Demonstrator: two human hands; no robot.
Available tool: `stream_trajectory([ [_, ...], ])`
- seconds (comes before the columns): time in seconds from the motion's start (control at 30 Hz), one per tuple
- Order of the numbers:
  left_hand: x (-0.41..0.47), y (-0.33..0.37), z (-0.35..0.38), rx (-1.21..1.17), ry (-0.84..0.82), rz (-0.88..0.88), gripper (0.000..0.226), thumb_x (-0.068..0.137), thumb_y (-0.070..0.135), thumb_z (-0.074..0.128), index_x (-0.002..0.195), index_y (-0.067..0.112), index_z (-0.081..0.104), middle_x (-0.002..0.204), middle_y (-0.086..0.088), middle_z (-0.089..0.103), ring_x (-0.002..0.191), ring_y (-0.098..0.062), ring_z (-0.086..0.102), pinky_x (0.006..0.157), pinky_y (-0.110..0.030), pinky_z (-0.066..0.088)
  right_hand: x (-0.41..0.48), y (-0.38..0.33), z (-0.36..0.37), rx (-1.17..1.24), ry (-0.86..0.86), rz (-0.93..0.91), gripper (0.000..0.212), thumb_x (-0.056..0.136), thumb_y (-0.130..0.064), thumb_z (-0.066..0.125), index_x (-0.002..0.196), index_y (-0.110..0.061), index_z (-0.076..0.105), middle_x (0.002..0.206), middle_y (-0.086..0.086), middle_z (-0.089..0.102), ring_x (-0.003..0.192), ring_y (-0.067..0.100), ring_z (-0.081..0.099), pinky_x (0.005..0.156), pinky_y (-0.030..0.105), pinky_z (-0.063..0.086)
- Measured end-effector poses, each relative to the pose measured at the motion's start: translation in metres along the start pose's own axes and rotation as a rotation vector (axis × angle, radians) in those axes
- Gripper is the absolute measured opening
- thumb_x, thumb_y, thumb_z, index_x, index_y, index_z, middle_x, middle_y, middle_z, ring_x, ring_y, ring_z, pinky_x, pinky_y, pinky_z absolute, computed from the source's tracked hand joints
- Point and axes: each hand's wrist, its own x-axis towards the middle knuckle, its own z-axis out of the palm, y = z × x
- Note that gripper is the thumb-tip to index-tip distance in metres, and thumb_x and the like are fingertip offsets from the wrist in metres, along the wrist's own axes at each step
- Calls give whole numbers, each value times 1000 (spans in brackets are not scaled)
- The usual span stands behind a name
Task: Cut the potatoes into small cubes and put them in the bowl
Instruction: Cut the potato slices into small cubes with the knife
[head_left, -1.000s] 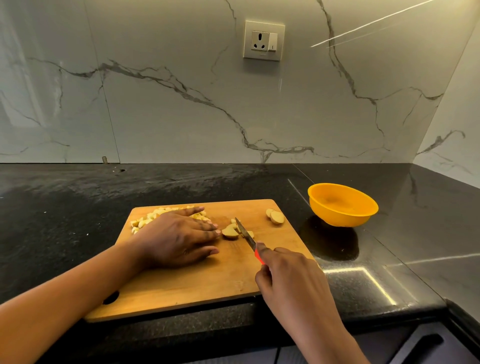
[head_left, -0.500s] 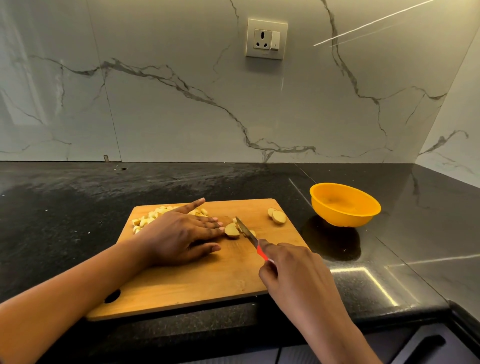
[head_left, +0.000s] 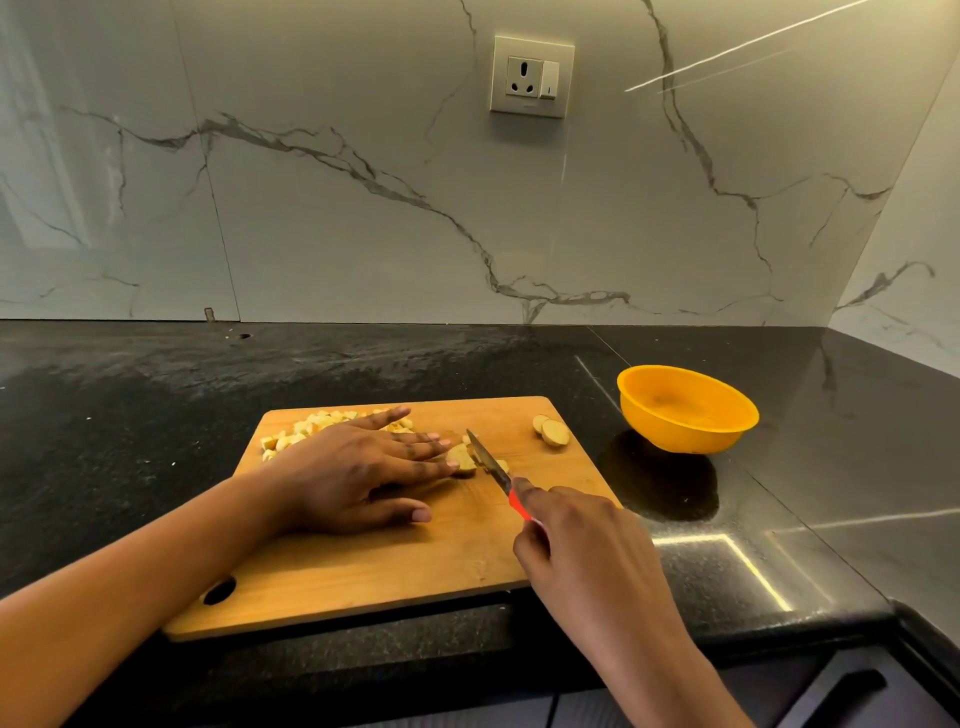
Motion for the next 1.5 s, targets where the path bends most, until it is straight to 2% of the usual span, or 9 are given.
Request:
stream_trajectory([
  [0.23,1,0,-2,-14,-41,-2,52,96,62,23,138,34,37,142,12,40,135,2,28,113,-38,1,4,1,2,13,-27,-1,48,98,-35,42,145,-33,33,112,-14,60,95,6,54,77,21,46],
  [0.43,1,1,-2,-15,-36,-1,51,97,60,25,138,33,37,141,12,43,134,3,30,114,-42,4,5,2,2,7,-10,0,48,98,-34,41,145,-34,32,106,-13,59,90,6,53,71,20,42],
  [0.57,2,0,-2,25,-30,12,50,98,58,27,139,32,39,141,11,43,134,0,32,113,-44,7,3,2,-1,5,19,-3,48,98,-34,39,146,-35,30,91,-14,49,84,7,50,64,18,35],
  [0.73,2,-1,-2,14,-84,-10,54,96,62,24,141,35,35,144,14,37,136,3,25,114,-36,-2,-3,-6,-1,4,10,-37,48,99,-33,37,146,-34,30,89,-15,44,80,8,47,55,17,28],
  [0.9,3,0,-4,1,-132,-27,57,94,66,21,142,36,31,145,17,32,137,6,20,114,-32,-8,-1,-8,3,-13,-2,-42,49,99,-33,36,147,-32,28,97,-13,51,82,9,47,53,16,26],
  [1.1,4,-1,-6,-19,-157,-34,58,93,66,20,142,37,28,145,18,30,137,9,17,114,-28,-11,-1,-10,2,-50,-10,-56,49,100,-33,35,148,-32,25,91,-14,41,79,9,43,50,17,25],
  [1.27,4,-2,-6,-78,-164,-38,60,92,68,19,142,38,29,145,18,31,137,11,16,115,-25,-10,4,-9,3,-71,-18,-102,50,100,-32,33,149,-30,24,102,-10,52,82,8,44,55,19,28],
  [1.37,5,-3,-6,-126,-166,-42,58,92,67,21,141,38,29,144,18,33,136,13,18,114,-21,-11,12,-6,6,-81,-60,-120,50,100,-31,34,149,-27,25,112,-6,55,92,11,49,67,23,31],
  [1.5,5,-3,-7,-144,-133,-34,54,93,64,25,140,37,32,142,18,37,135,14,21,114,-17,-13,26,-9,12,-122,-154,-123,49,101,-29,36,148,-22,26,118,0,55,102,16,51,72,25,32],
])
